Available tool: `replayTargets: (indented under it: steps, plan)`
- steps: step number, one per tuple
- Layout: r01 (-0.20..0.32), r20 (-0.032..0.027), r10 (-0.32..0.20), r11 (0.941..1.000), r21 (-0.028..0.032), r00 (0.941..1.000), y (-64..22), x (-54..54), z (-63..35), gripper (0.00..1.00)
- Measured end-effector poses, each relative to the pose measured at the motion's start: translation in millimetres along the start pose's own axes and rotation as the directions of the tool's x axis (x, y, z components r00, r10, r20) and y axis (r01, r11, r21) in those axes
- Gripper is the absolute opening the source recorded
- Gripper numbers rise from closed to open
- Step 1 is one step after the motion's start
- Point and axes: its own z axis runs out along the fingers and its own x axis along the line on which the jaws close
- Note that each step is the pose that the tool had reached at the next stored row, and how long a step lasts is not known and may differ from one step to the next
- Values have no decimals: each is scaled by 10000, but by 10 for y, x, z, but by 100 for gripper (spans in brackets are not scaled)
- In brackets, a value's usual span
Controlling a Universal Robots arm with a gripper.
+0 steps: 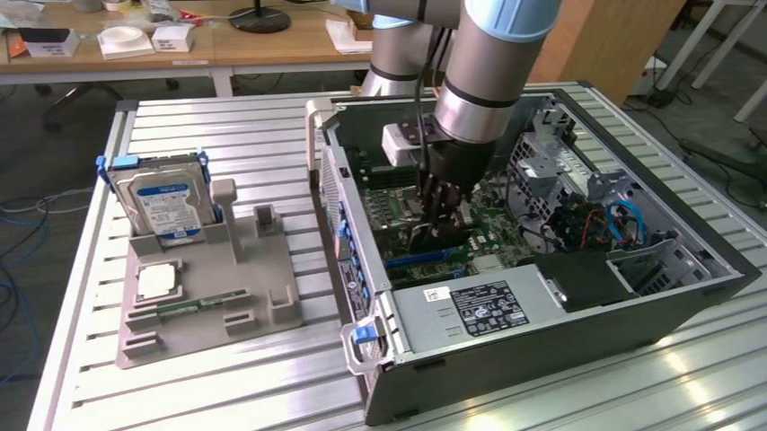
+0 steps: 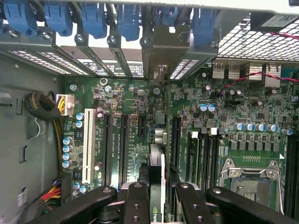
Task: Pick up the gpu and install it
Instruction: 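Insert the gpu into the slot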
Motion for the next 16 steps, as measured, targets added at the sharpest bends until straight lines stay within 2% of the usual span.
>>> replayTargets:
  steps: [16]
  plan:
    - [-1, -2, 1, 10000, -1, 10000, 26, 0, 24, 26]
